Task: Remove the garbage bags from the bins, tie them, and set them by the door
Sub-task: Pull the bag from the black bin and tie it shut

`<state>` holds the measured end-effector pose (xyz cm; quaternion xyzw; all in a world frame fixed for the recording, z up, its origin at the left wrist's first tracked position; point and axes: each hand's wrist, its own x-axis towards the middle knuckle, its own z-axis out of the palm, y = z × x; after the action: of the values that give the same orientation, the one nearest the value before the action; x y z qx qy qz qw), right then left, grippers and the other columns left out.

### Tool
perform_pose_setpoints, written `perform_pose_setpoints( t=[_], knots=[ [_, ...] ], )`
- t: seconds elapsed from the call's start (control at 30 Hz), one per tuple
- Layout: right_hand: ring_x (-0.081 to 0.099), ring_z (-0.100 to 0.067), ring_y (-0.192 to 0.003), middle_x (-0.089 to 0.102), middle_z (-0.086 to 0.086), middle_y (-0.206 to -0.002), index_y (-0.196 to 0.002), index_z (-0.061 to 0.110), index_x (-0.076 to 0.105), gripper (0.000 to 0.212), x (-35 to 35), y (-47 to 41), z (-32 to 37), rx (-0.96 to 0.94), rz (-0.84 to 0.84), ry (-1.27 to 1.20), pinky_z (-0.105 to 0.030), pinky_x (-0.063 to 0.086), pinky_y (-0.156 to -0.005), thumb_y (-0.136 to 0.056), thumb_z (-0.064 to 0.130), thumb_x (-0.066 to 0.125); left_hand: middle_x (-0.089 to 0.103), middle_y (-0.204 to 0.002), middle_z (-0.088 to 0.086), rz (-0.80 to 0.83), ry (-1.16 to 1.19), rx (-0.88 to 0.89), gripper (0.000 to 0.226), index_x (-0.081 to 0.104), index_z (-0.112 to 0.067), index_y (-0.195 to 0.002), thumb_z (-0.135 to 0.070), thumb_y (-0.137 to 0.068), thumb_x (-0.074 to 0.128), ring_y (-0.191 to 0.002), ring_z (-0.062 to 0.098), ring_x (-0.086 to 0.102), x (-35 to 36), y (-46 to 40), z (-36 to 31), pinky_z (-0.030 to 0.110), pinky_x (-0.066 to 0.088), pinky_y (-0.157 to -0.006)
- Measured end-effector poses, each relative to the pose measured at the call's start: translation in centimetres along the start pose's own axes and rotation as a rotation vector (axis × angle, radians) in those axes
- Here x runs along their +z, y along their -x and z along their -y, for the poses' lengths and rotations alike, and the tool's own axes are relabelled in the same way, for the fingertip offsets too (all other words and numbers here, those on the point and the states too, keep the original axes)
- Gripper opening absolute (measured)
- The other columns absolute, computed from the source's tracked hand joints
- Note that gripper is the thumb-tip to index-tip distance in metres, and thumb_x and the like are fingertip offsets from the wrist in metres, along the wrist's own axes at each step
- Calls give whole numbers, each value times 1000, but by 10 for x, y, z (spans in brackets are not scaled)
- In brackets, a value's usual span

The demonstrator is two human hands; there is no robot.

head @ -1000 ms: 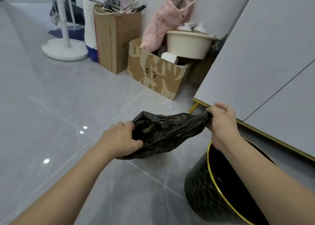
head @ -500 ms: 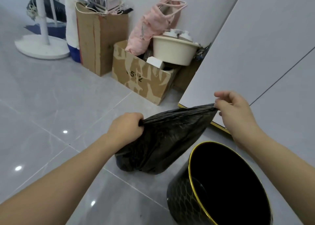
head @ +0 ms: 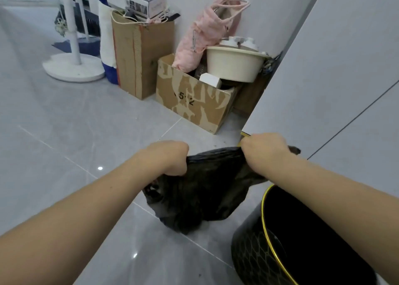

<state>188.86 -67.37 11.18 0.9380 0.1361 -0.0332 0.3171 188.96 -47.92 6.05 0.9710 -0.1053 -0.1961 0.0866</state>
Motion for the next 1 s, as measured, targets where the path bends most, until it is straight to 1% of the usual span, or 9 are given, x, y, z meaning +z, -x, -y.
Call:
perform_pose_setpoints(
  t=[0.1,0.17,0.3,0.43,0.6,0.73,0.83,0.9,1.0],
  knots=[
    [64,-29,-95,66,-5,-105,-92,17,56,13,-25,-17,-22,1,-95,6,-32,36,-62,-94,17,44,57,-100,5,22,-136,-29,26,55,-13,-115,-18,-90,50,-91,26,56,-34,7,4,33,42,-70],
    [63,-29,-92,65,-3,-99,-88,18,57,31,-35,-22,-27,26,-43,-31,-32,42,-67,-96,41,38,58,-101,4,207,-242,-56,28,58,-15,-117,-20,-92,47,-92,26,55,-33,12,5,33,44,-76],
    [58,-28,-94,55,0,-88,-94,18,56,75,-6,-9,9,-90,335,-107,-38,49,-81,-79,85,26,61,-94,5,582,-453,-124,29,64,-10,-116,-17,-92,50,-84,26,56,16,15,16,34,49,-86],
    [61,-26,-93,62,-4,-94,-101,15,64,64,29,9,58,-186,751,-97,-35,48,-87,-81,74,47,52,-78,5,740,-608,-147,23,66,-10,-111,-8,-90,55,-87,27,56,60,13,33,35,48,-91],
    [56,-28,-87,53,-2,-78,-90,14,60,7,26,-25,39,-80,536,-59,-42,50,-92,-88,18,54,54,-96,5,323,-393,-299,16,60,-15,-99,-15,-88,48,-98,31,60,40,-11,64,39,49,-86],
    [59,-34,-108,63,-9,-114,-114,11,63,28,8,-39,-14,209,197,-162,-39,42,-82,-88,11,50,56,-92,10,-366,-151,-306,15,55,-11,-103,-12,-89,50,-86,34,60,1,-16,73,36,44,-69],
    [61,-35,-102,65,-13,-111,-107,8,64,24,17,-32,-45,339,79,-214,-34,39,-72,-89,8,49,48,-84,10,-775,-58,-195,13,42,-11,-94,-6,-85,49,-65,36,55,21,0,86,38,39,-52],
    [62,-35,-96,65,-14,-108,-105,9,64,23,31,-24,-48,409,118,-271,-34,41,-72,-88,9,50,51,-86,10,-653,-16,-260,15,40,-11,-96,-3,-84,44,-62,34,51,59,10,95,38,37,-52],
    [61,-33,-100,64,-11,-112,-107,10,64,26,53,-11,-24,429,274,-333,-37,45,-80,-87,9,49,62,-103,10,-40,-35,-414,18,48,-11,-104,-8,-90,37,-84,31,60,103,27,99,36,46,-71]
  ],
)
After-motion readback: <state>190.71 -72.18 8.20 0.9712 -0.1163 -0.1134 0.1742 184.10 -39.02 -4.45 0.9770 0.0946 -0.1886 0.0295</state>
